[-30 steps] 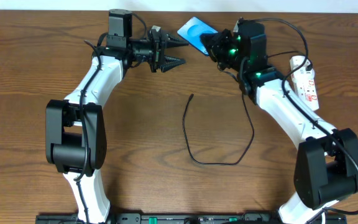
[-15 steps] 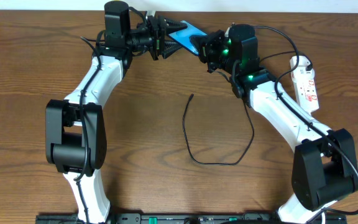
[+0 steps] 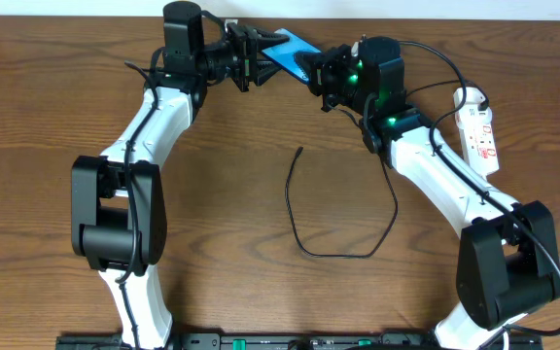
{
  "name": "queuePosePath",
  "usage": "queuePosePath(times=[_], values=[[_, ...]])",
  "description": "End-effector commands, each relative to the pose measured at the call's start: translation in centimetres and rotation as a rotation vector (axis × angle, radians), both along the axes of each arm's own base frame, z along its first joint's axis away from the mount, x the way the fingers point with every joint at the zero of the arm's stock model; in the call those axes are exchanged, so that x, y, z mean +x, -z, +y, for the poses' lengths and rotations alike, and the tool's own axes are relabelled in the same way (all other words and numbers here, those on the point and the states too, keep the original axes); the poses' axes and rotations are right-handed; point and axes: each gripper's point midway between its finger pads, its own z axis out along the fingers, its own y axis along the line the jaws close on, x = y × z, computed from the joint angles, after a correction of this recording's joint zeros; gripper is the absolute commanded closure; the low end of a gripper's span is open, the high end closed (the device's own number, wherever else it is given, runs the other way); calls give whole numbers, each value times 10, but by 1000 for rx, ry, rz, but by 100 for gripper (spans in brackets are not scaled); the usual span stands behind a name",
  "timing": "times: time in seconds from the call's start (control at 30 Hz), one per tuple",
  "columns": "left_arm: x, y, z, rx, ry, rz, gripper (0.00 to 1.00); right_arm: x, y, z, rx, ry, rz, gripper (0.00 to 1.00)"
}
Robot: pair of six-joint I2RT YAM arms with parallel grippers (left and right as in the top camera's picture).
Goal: Plug charger to phone and switch on socket
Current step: 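Move the left gripper back and close it on the phone's edge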
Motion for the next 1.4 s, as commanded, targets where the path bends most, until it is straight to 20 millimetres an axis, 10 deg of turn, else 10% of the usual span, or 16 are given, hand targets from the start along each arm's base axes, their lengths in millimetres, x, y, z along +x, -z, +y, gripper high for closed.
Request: queuePosePath(times=[0.0, 0.57, 1.0, 1.37], values=[[2, -13, 1, -10, -14, -11, 59, -6, -30, 6, 29, -4, -53, 99], [2, -13, 1, -9, -16, -10, 92, -10, -29, 15, 32, -7, -45, 98], [4, -13, 1, -4, -25, -14, 93, -10, -29, 14, 20, -11, -56, 64], [-8, -19, 9, 19, 90, -188, 92, -4, -13, -6, -174, -42, -153, 66]])
